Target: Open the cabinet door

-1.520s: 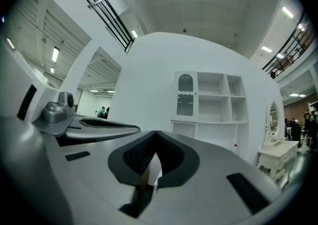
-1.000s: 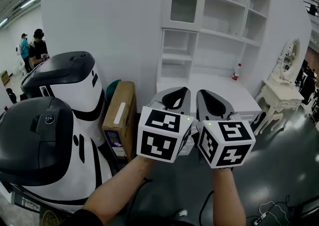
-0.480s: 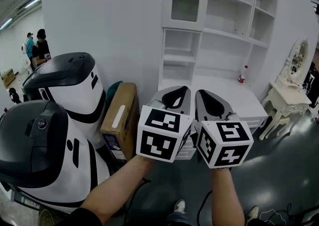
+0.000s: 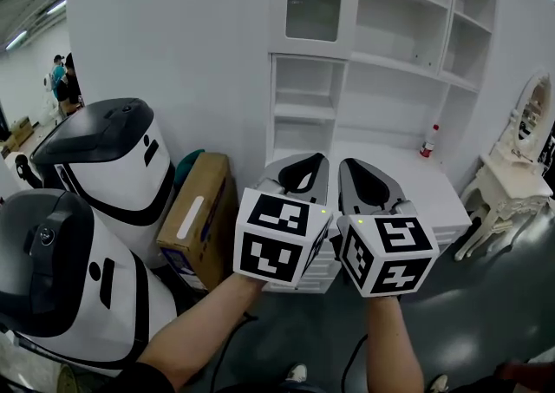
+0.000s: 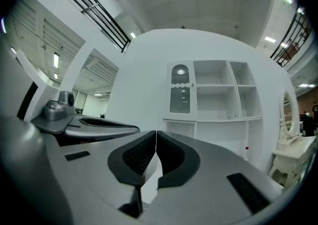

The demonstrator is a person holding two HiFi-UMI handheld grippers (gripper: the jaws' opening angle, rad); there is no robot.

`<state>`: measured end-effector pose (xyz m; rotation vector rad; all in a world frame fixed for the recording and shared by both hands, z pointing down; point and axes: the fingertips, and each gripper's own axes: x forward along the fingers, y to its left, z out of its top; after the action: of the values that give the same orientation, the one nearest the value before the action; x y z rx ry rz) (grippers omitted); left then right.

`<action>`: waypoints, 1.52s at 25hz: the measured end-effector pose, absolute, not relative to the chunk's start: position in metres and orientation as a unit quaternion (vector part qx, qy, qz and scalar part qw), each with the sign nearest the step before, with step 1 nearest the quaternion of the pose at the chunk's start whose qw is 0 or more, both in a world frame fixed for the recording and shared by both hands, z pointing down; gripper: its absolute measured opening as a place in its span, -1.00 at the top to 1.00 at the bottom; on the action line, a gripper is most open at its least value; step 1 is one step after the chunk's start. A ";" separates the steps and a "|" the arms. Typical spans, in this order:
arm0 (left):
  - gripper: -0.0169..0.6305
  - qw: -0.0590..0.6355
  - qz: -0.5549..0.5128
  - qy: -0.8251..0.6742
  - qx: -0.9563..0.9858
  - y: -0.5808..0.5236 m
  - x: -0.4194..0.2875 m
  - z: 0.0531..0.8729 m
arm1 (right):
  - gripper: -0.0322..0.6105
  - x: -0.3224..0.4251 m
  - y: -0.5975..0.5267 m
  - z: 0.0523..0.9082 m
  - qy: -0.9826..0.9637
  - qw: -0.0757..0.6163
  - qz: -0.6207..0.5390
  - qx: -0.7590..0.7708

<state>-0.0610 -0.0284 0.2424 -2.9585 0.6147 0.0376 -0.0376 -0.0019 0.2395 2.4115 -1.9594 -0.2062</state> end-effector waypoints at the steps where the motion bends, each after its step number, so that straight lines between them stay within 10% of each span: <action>1: 0.93 0.060 0.011 0.205 -0.977 -0.032 -0.050 0.243 | 0.83 -0.027 -0.006 0.239 -0.632 0.013 -0.065 0.772; 38: 0.93 0.075 0.025 0.242 -0.967 -0.207 0.144 0.219 | 0.83 0.159 -0.182 0.216 -0.677 0.017 -0.092 0.730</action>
<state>0.1445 -0.2068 0.2192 -2.9013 0.7268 0.0741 0.1587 -0.1823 0.2162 2.2698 -2.1024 -0.2849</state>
